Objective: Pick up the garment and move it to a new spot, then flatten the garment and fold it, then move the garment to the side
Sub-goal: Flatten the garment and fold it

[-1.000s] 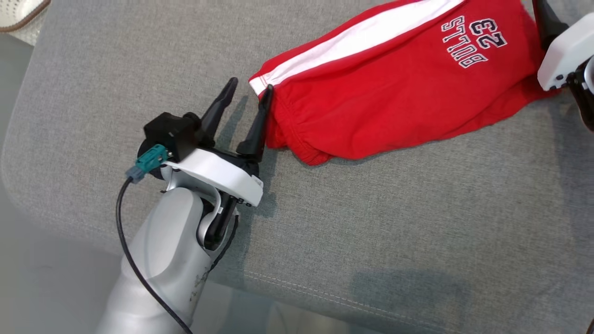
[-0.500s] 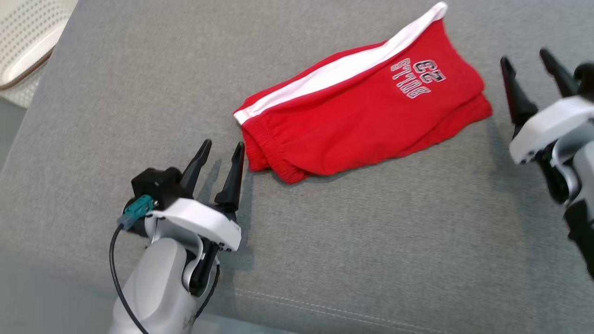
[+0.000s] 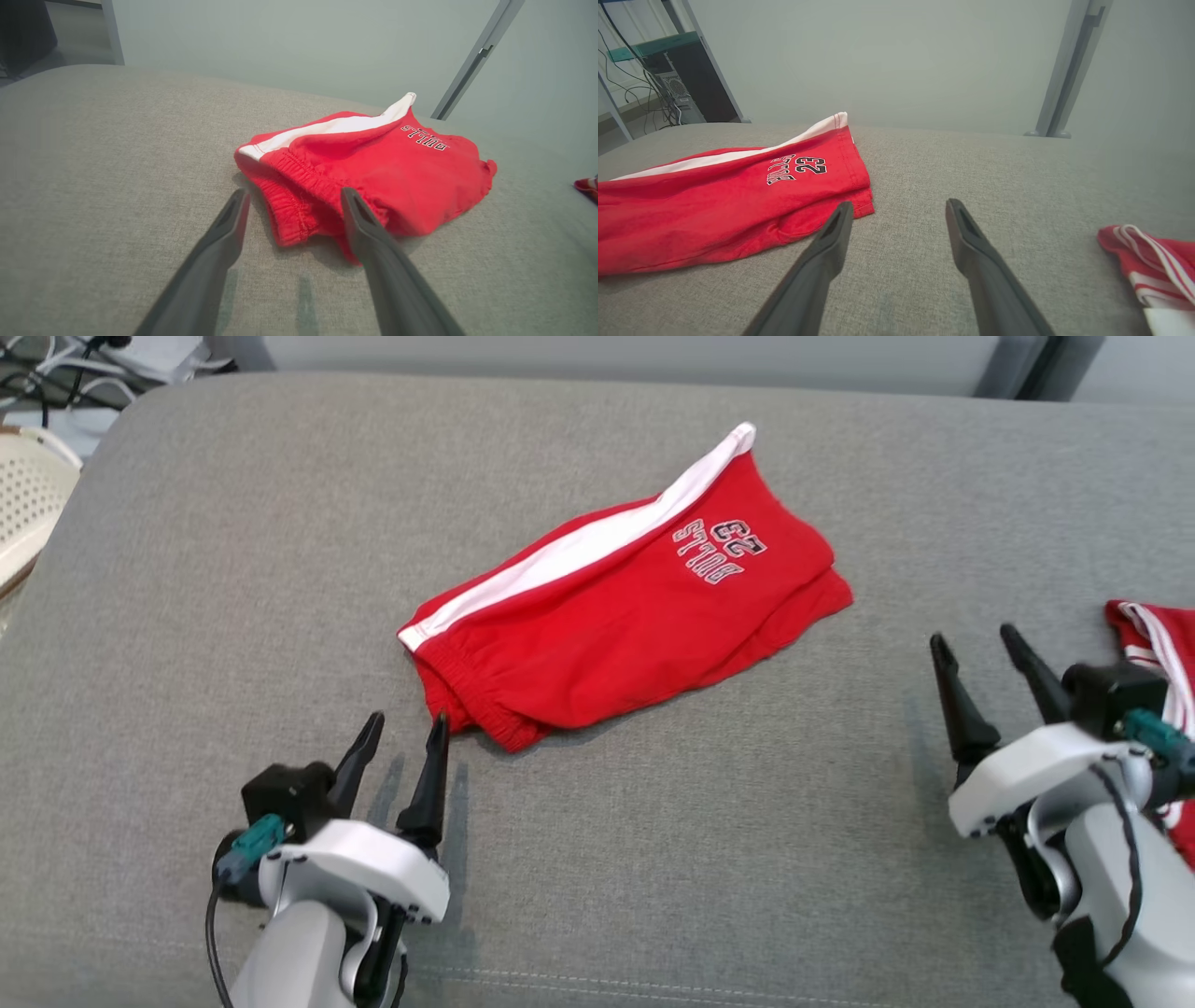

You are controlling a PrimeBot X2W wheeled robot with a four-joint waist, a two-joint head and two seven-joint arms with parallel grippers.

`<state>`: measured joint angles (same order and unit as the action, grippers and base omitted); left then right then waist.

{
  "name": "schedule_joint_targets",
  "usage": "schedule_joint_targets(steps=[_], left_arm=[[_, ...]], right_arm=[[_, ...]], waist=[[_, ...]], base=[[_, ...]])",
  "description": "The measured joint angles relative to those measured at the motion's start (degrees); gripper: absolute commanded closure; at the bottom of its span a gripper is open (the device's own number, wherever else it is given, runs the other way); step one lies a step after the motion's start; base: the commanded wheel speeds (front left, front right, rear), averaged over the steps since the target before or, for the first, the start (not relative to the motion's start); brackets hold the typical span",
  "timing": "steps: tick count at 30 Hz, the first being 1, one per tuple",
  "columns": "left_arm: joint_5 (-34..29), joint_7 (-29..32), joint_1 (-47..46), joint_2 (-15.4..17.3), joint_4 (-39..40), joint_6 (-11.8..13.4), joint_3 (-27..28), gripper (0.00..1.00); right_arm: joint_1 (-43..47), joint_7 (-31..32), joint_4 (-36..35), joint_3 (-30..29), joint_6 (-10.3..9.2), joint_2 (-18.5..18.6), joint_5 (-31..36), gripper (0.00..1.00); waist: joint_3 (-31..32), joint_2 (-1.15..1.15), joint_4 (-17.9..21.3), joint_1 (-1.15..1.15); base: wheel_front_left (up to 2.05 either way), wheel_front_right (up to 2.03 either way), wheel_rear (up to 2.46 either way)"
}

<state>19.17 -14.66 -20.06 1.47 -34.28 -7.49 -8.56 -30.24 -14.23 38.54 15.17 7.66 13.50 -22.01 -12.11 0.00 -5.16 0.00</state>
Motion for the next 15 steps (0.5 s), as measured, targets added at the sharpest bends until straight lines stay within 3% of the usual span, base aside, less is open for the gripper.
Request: schedule_joint_targets(steps=[11,15], left_arm=[[-2.6,0.0,4.0,0.2,4.7,0.3,1.7,0.00],[-2.6,0.0,4.4,0.3,6.0,0.3,0.8,0.00]], right_arm=[[4.4,0.0,-0.8,-1.3,-0.01,-2.1,0.9,0.00],[1.5,0.0,4.4,0.1,-0.01,-2.3,0.9,0.00]], waist=[[2.3,0.00,0.7,0.00],[1.2,0.00,-0.5,0.00]], base=[[0.00,0.00,0.00],[0.00,0.00,0.00]])
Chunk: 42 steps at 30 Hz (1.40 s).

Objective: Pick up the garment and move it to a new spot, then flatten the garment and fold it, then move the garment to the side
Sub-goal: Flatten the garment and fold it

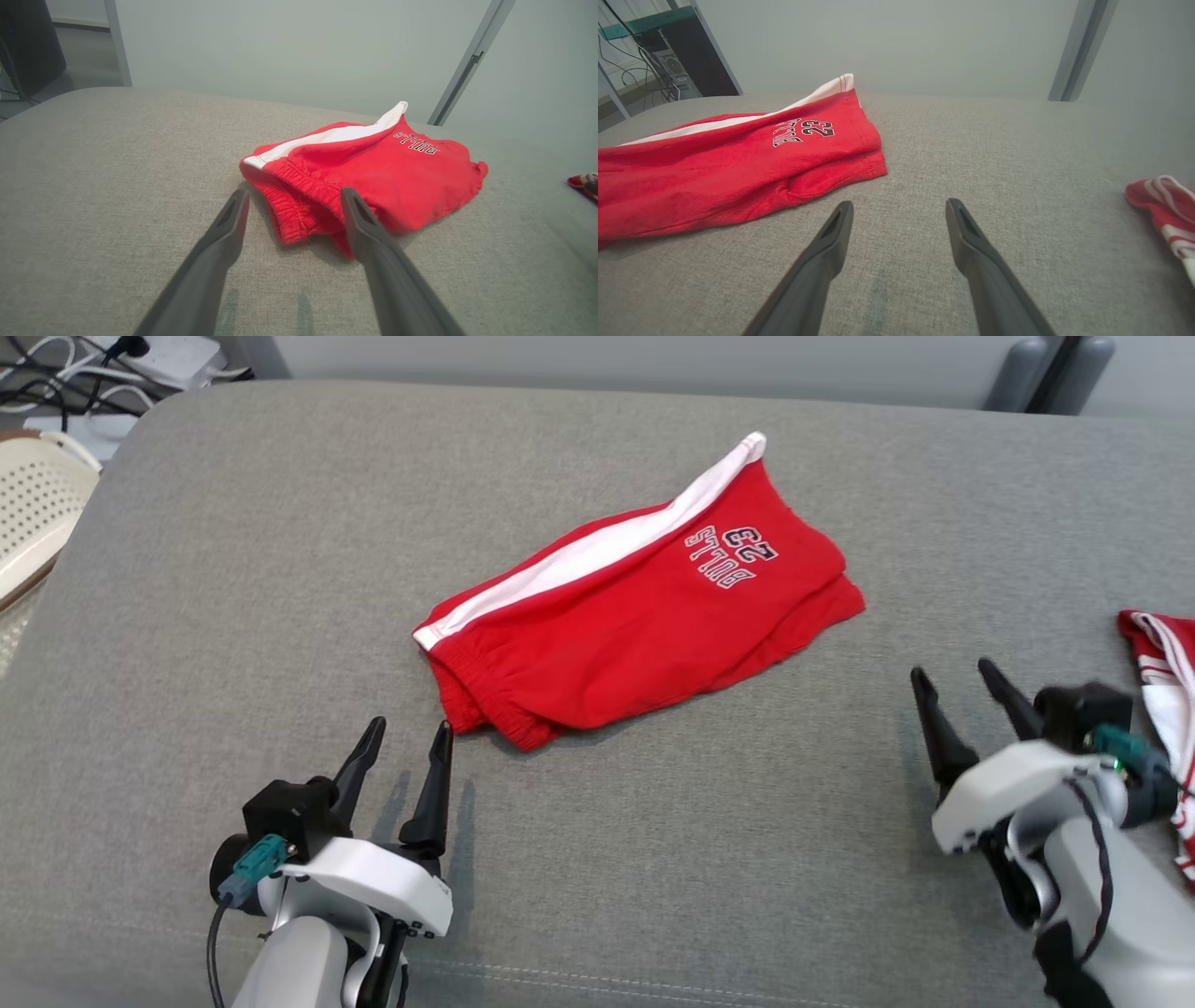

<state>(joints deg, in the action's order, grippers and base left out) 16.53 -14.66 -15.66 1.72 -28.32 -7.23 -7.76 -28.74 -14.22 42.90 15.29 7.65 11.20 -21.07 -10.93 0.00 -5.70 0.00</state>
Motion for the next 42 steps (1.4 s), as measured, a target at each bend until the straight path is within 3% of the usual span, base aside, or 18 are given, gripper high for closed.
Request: schedule_joint_targets(steps=[10,17,25,26,27,28,29,30,32,42], left_arm=[[0.2,0.0,-0.1,0.0,2.3,0.3,-3.7,0.00],[0.8,0.0,-0.4,0.0,3.8,0.3,-4.7,0.00],[1.2,0.0,-1.4,-0.1,4.6,0.7,-5.1,0.00],[1.2,0.0,-1.4,-0.1,4.6,0.7,-5.1,0.00],[1.2,0.0,-1.5,-0.1,4.6,0.7,-5.1,0.00],[1.2,0.0,-1.7,-0.1,4.7,0.7,-5.1,0.00],[1.2,0.0,-1.9,-0.1,4.8,0.7,-5.1,0.00],[1.2,0.0,-2.1,-0.2,4.8,0.7,-5.1,0.00],[1.2,0.0,-2.3,-0.2,5.0,0.7,-5.1,0.00],[1.1,0.0,-2.1,-0.1,4.6,0.7,-4.6,0.00]], right_arm=[[-17.3,0.9,14.4,-2.2,0.00,1.4,-4.0,0.00],[-22.8,4.5,20.5,-3.8,-0.01,2.2,-11.2,0.00],[-25.7,5.2,24.6,-0.1,-0.04,3.8,-10.7,0.00],[-25.9,5.9,24.5,0.7,-0.20,3.8,-10.8,0.08],[-25.9,6.2,24.3,1.5,-0.20,3.8,-10.9,0.08],[-25.9,6.5,24.0,2.3,-0.20,3.6,-11.3,0.24],[-25.8,7.0,23.5,3.3,-0.20,3.5,-11.6,0.51],[-25.7,7.5,23.0,4.0,-0.20,3.4,-12.2,0.61],[-24.8,8.0,22.3,5.0,-0.15,3.3,-13.9,1.00],[-18.2,3.6,20.3,6.6,-0.14,3.7,-20.6,1.00]], waist=[[-4.0,0.00,-6.5,0.00],[-7.8,0.00,-11.4,0.00],[-11.2,0.00,-13.7,0.00],[-11.3,0.00,-13.5,0.00],[-11.3,0.00,-13.3,0.00],[-11.3,0.00,-13.0,0.00],[-11.2,0.00,-12.8,0.00],[-11.1,0.00,-12.5,0.00],[-10.7,0.00,-11.9,0.00],[-7.1,0.00,-9.0,0.00]], base=[[0.00,0.00,0.00],[0.00,0.00,0.00],[0.00,0.00,0.00],[0.00,0.00,0.00],[0.00,0.00,0.00],[0.00,0.00,0.00],[0.00,0.00,0.00],[0.00,0.00,0.00],[0.00,0.00,0.00],[0.00,0.00,0.00]])
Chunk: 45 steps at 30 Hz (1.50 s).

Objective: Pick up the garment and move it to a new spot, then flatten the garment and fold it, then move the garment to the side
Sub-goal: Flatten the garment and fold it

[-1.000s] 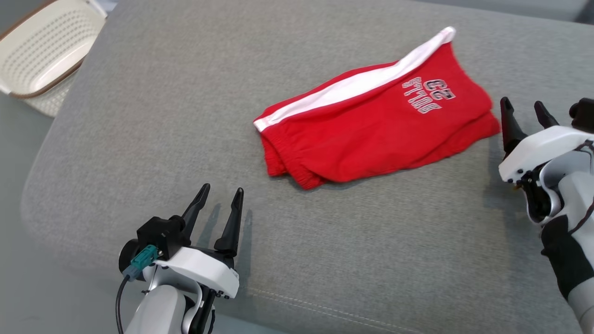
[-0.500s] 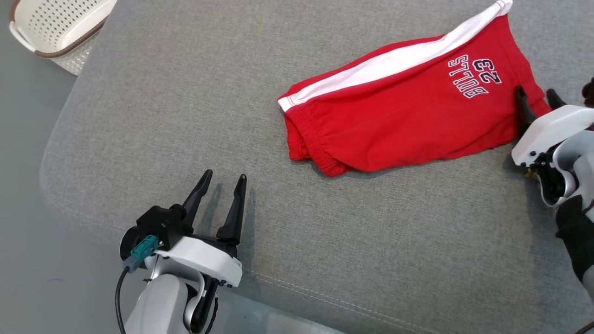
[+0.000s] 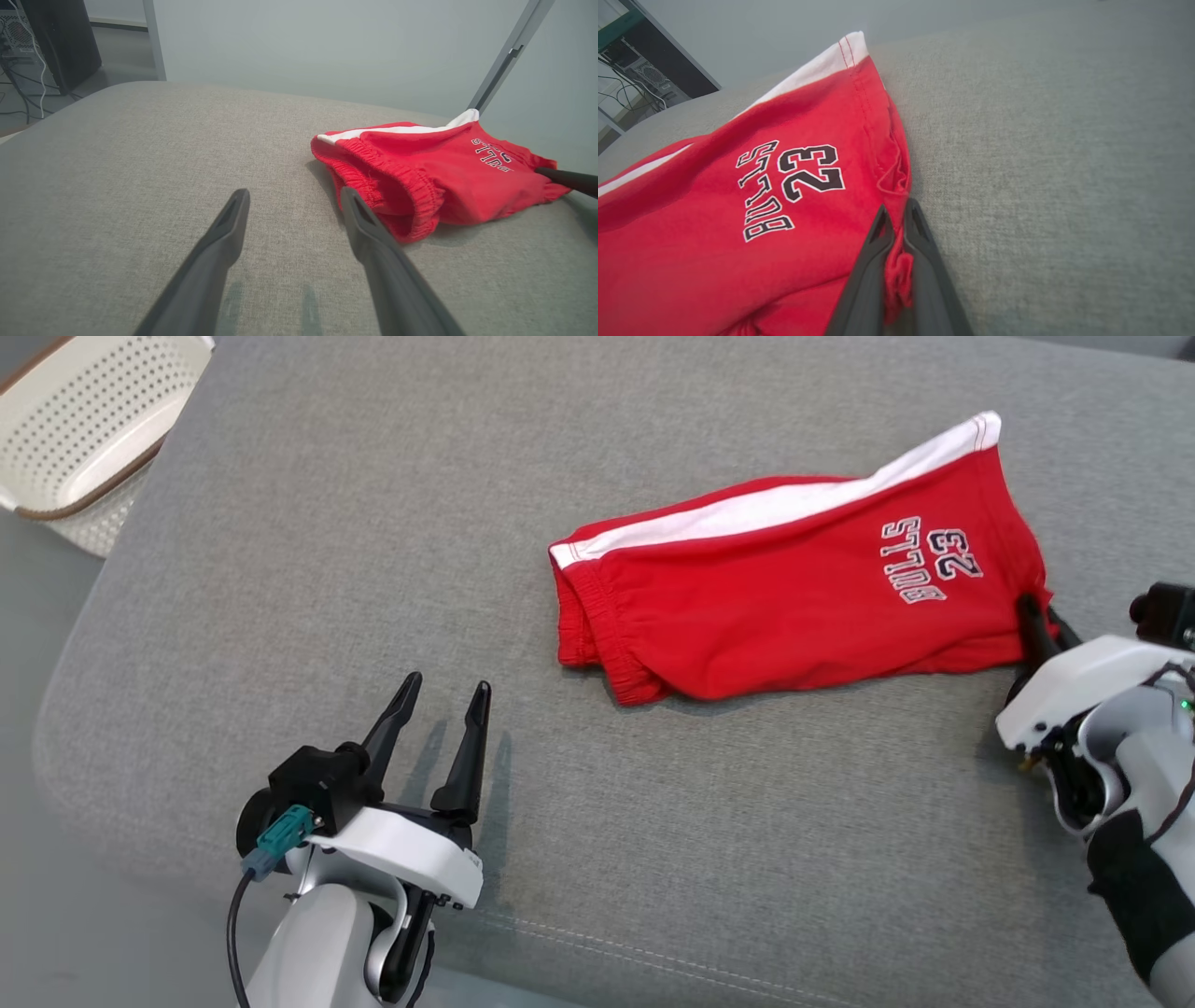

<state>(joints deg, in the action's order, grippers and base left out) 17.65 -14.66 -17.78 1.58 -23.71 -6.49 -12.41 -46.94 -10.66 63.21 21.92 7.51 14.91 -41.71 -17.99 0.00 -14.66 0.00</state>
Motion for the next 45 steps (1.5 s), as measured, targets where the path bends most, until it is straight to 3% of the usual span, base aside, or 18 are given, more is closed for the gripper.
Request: schedule_joint_targets(steps=[11,22,23,24,25,36,45], left_arm=[[-1.1,0.0,2.0,0.2,-0.8,-0.1,1.8,0.00],[-2.3,0.0,3.4,0.3,-1.7,-0.4,3.8,0.00],[-2.3,0.0,3.6,0.3,-1.8,-0.4,3.8,0.00],[-2.3,0.0,3.7,0.3,-1.9,-0.4,3.8,0.00],[-2.3,0.0,3.8,0.3,-2.0,-0.5,3.8,0.00],[-3.5,0.0,5.0,0.4,-1.9,-0.6,4.0,0.00],[-3.5,0.0,5.5,0.4,-1.6,-0.6,3.7,0.00]], right_arm=[[12.3,-3.0,-8.8,4.1,0.00,-0.7,-7.4,1.00],[18.3,-3.5,-11.5,7.4,-0.01,-1.7,-8.6,1.00],[18.3,-3.5,-11.6,7.2,-0.01,-1.8,-8.6,0.65],[18.3,-3.5,-11.6,6.8,-0.01,-1.7,-8.6,0.09],[18.3,-3.5,-11.8,6.5,-0.01,-1.6,-8.1,0.00],[19.2,-3.5,-20.0,-5.1,-0.01,0.0,6.2,0.00],[20.5,-3.6,-19.5,-10.6,-0.01,-2.6,12.5,0.00]], waist=[[4.3,0.00,6.6,0.00],[8.1,0.00,13.6,0.00],[8.4,0.00,13.9,0.00],[8.8,0.00,14.1,0.00],[9.1,0.00,14.2,0.00],[10.0,0.00,13.5,0.00],[9.2,0.00,12.5,0.00]], base=[[0.00,0.00,0.00],[0.00,0.00,0.00],[0.00,0.00,0.00],[0.00,0.00,0.00],[0.00,0.00,0.00],[0.00,0.00,0.00],[0.00,0.00,0.00]])
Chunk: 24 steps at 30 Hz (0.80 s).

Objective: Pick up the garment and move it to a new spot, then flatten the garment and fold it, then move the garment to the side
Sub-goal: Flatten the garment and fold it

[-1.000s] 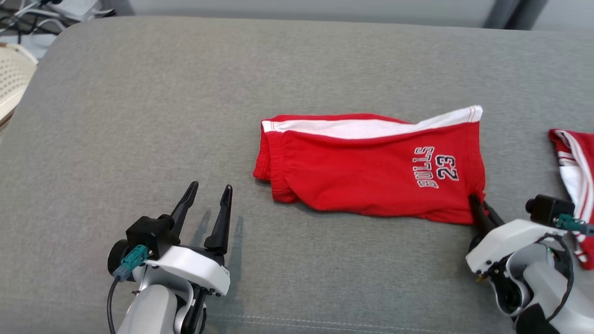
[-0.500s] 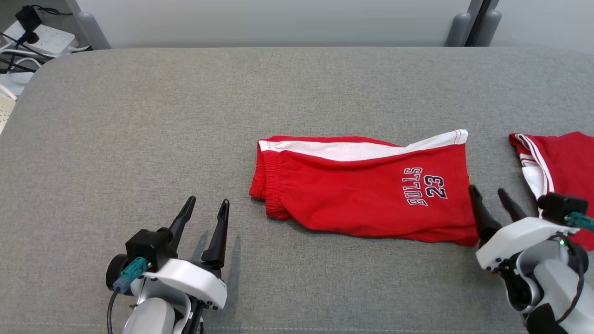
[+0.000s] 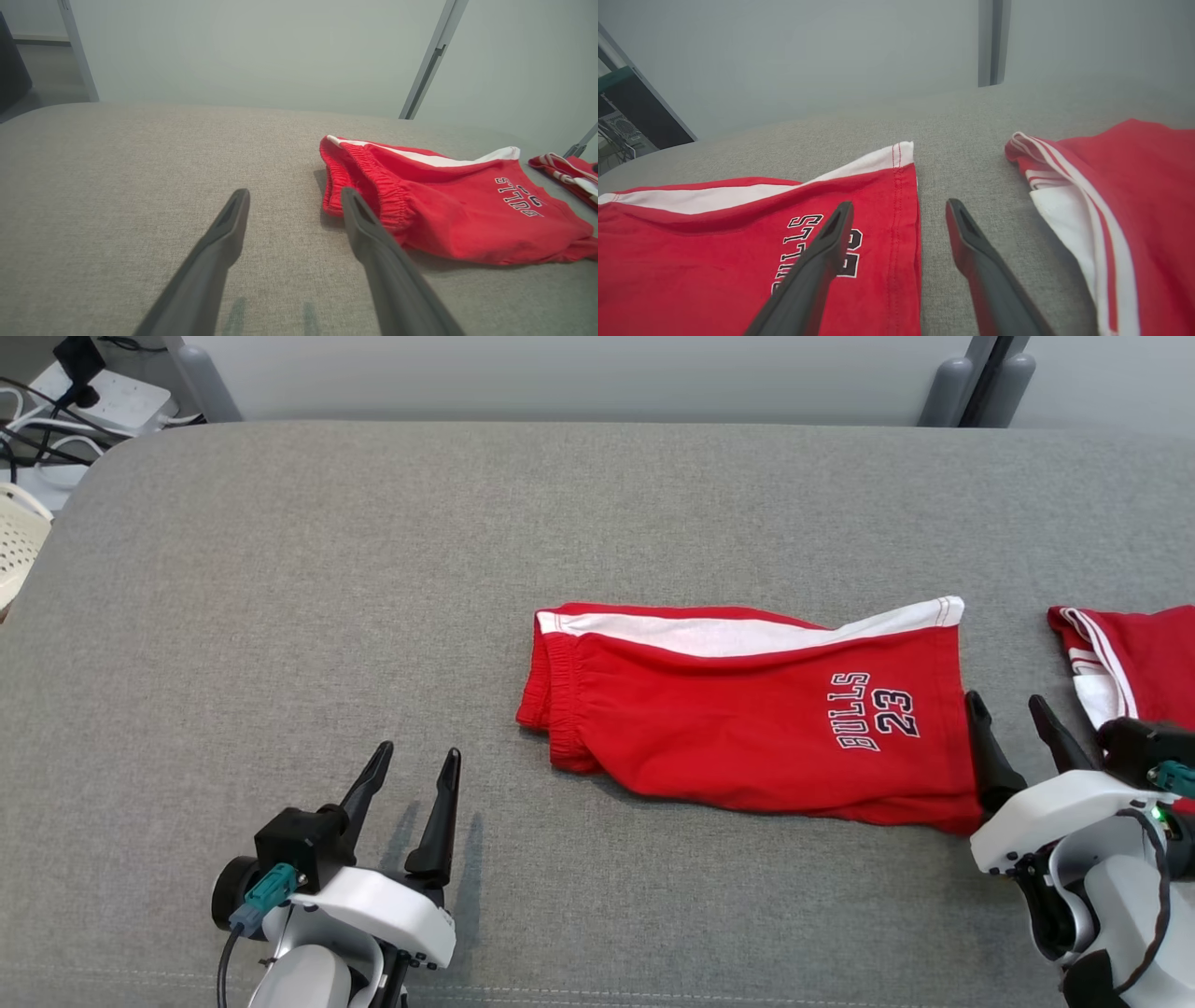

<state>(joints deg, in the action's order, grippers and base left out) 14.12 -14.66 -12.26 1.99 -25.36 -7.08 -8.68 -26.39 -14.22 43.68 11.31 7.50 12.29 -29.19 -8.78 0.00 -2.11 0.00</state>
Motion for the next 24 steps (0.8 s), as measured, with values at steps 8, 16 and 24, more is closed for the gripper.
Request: schedule_joint_targets(steps=[8,16,24], left_arm=[[0.0,0.0,0.0,0.1,0.0,0.0,-0.3,0.00],[2.2,0.0,-0.8,0.1,0.2,0.0,-0.2,0.00],[2.1,0.0,-1.2,0.1,0.4,-0.2,-0.3,0.00]], right_arm=[[-0.2,0.0,5.6,-2.0,0.00,-1.5,1.4,0.00],[-2.5,0.0,10.4,-2.6,0.00,-2.3,0.0,0.00],[-5.1,-0.7,12.7,3.8,-0.18,-1.7,-6.1,0.02]], waist=[[-1.7,0.00,-1.3,0.00],[-4.0,0.00,-2.7,0.00],[-4.8,0.00,-3.7,0.00]], base=[[0.00,0.00,0.00],[0.00,0.00,0.00],[0.00,0.00,0.00]])
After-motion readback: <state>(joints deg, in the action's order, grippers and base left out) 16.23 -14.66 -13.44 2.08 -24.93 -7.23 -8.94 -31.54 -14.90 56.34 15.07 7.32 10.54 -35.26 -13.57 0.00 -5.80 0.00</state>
